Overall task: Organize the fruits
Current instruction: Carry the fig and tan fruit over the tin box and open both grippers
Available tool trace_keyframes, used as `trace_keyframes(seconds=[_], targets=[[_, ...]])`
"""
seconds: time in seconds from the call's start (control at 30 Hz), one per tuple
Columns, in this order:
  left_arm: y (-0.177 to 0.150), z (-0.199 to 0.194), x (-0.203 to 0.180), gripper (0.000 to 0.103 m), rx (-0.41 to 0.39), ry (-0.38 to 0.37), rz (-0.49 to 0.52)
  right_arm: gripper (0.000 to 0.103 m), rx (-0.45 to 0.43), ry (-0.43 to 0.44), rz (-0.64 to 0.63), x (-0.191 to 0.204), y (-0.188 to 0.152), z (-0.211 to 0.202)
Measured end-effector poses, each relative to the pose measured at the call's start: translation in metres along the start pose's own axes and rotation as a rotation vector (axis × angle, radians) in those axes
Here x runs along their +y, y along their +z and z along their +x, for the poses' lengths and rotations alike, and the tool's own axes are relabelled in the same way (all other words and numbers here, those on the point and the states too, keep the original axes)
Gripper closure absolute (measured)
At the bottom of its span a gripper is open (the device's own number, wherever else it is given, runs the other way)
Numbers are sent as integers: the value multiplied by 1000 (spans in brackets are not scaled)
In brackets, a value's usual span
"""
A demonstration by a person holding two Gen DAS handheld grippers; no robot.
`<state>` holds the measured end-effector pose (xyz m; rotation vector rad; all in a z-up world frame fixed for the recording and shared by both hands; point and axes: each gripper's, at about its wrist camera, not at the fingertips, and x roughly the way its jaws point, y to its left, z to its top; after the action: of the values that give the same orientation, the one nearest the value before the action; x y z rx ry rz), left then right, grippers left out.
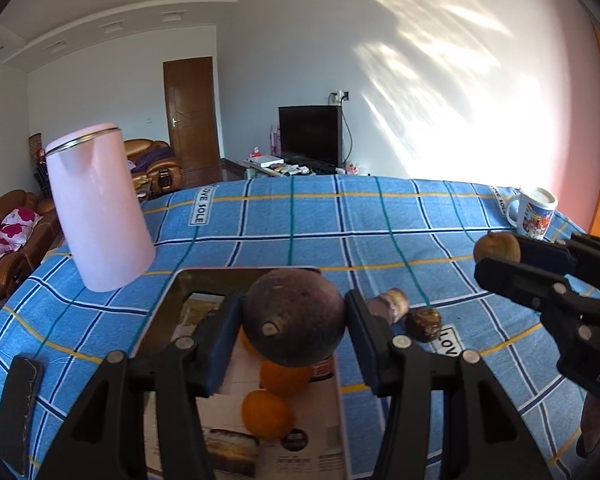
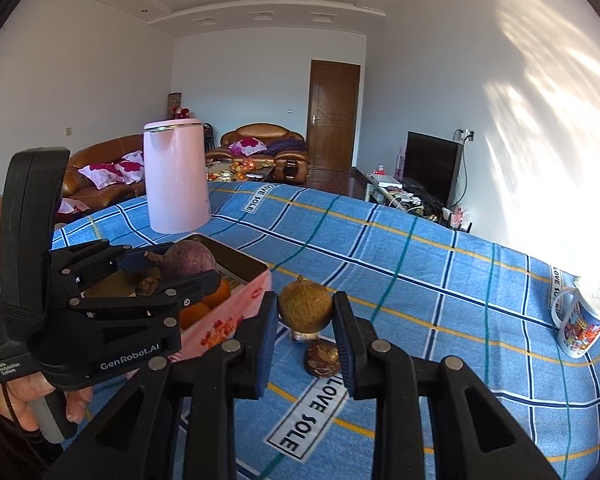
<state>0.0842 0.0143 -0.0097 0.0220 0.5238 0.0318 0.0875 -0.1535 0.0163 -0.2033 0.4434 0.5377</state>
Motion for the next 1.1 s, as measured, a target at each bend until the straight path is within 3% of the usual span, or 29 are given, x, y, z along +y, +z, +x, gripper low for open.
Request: trace_keyframes(seconds=[0.3, 0.73, 0.8, 0.9, 0.97, 1.1], targets=[[-16, 14, 64, 49, 86, 63, -87, 74, 49, 150, -98, 68, 12, 40], [-23, 28, 65, 48, 149, 39, -73, 74, 188, 211, -113, 94, -12, 78], [-22, 25, 65, 40, 137, 43, -76, 73, 210, 226, -116, 95, -14, 83], [-19, 16, 63, 28, 106, 55, -68, 54, 198, 242, -108, 89, -14, 80], [-17, 11, 62, 19, 90, 61, -74, 52, 175, 249, -88, 81, -16, 68], [-14, 7, 60, 10, 67, 65, -105, 51, 152, 140, -61, 44, -19, 52]])
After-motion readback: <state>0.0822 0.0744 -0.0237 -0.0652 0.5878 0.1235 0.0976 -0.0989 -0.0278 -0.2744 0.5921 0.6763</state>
